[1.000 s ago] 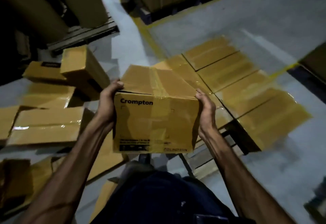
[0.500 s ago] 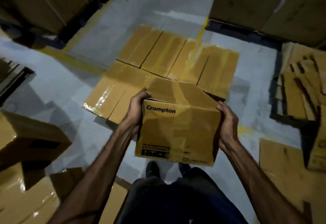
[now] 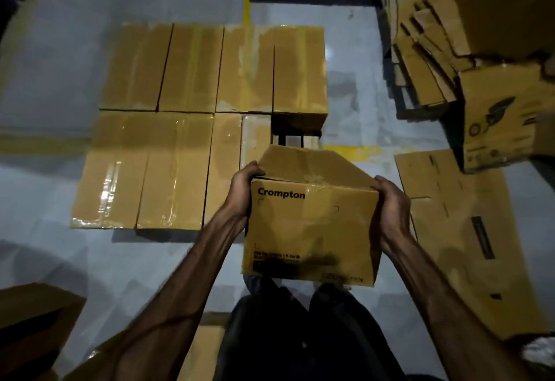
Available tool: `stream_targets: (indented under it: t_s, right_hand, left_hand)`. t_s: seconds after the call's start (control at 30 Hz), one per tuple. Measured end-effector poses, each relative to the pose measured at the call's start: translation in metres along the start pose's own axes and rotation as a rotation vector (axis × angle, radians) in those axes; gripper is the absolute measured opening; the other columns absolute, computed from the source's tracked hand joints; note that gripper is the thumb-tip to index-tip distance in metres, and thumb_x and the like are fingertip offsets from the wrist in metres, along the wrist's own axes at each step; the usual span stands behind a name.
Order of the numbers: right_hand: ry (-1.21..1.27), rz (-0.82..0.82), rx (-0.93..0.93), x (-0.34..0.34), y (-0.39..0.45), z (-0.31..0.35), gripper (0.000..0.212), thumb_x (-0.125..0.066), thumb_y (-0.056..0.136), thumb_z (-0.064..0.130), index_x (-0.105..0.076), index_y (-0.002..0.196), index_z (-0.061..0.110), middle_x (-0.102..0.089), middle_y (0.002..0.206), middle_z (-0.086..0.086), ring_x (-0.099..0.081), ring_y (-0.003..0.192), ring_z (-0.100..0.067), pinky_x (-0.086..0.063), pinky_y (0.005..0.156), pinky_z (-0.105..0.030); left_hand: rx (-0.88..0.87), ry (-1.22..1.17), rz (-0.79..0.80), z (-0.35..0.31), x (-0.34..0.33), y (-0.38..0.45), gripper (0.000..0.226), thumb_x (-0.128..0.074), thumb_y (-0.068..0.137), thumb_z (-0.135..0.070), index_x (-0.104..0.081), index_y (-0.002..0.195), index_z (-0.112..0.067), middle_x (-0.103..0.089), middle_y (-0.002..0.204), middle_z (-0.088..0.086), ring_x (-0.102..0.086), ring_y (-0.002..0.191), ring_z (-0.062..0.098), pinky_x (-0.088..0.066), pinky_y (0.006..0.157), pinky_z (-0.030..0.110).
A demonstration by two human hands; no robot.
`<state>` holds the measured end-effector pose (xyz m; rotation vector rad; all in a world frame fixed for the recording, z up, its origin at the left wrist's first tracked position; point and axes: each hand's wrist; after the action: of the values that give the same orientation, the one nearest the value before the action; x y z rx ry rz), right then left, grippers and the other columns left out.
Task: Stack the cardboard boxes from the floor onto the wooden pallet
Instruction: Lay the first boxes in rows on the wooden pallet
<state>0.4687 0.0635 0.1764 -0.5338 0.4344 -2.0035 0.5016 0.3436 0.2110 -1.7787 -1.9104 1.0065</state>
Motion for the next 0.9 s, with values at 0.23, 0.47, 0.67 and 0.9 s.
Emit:
stream_targets:
  t_s: [0.23, 0.47, 0.67, 0.9]
  right_hand:
    - [0.122, -0.075, -0.037, 0.039, 0.066, -0.017, 0.025, -0.064, 0.091, 0.031, -0.08, 0.103, 0.016, -0.079, 0.103, -0.004, -0.074, 0.094, -0.025, -0.055, 0.081, -0.04]
    - [0.169, -0.036, -0.097, 0.08, 0.085, -0.016, 0.026, -0.061, 0.091, 0.03, -0.078, 0.102, 0.013, -0.078, 0.102, -0.01, -0.073, 0.09, -0.021, -0.053, 0.081, -0.038]
    - [0.058, -0.061, -0.075, 0.085, 0.114, -0.018, 0.051, -0.067, 0.068, 0.047, -0.08, 0.114, 0.028, -0.077, 0.118, 0.006, -0.071, 0.113, -0.025, -0.055, 0.104, -0.055]
    - [-0.066, -0.046, 0.062, 0.06, 0.146, -0.042, 0.061, -0.06, 0.073, 0.04, -0.075, 0.128, 0.019, -0.073, 0.127, 0.002, -0.067, 0.118, -0.019, -0.055, 0.101, -0.049]
  left_hand:
    - [-0.037, 0.03, 0.044, 0.018, -0.064, 0.049, 0.024, -0.046, 0.104, -0.018, -0.068, 0.102, -0.026, -0.071, 0.093, 0.01, -0.067, 0.078, 0.024, -0.056, 0.068, 0.033]
    - [-0.046, 0.04, 0.091, 0.032, -0.106, 0.062, 0.027, -0.041, 0.104, -0.014, -0.062, 0.107, -0.03, -0.076, 0.076, -0.003, -0.067, 0.064, 0.013, -0.053, 0.059, 0.025]
    - [0.012, -0.019, -0.016, 0.038, -0.115, 0.067, 0.045, -0.042, 0.099, -0.015, -0.054, 0.141, -0.023, -0.069, 0.11, 0.012, -0.07, 0.074, 0.021, -0.055, 0.068, 0.033]
    - [0.062, -0.113, -0.125, 0.058, -0.1, 0.113, 0.062, -0.046, 0.082, -0.006, -0.056, 0.142, -0.014, -0.067, 0.122, 0.015, -0.067, 0.098, 0.033, -0.057, 0.07, 0.033]
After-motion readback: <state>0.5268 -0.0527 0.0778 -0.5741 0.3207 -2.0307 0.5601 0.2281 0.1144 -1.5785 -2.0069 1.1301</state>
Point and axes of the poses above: each hand's wrist, its own y-axis towards the middle knuckle, its own x-axis out of the back of the hand, z = x × y
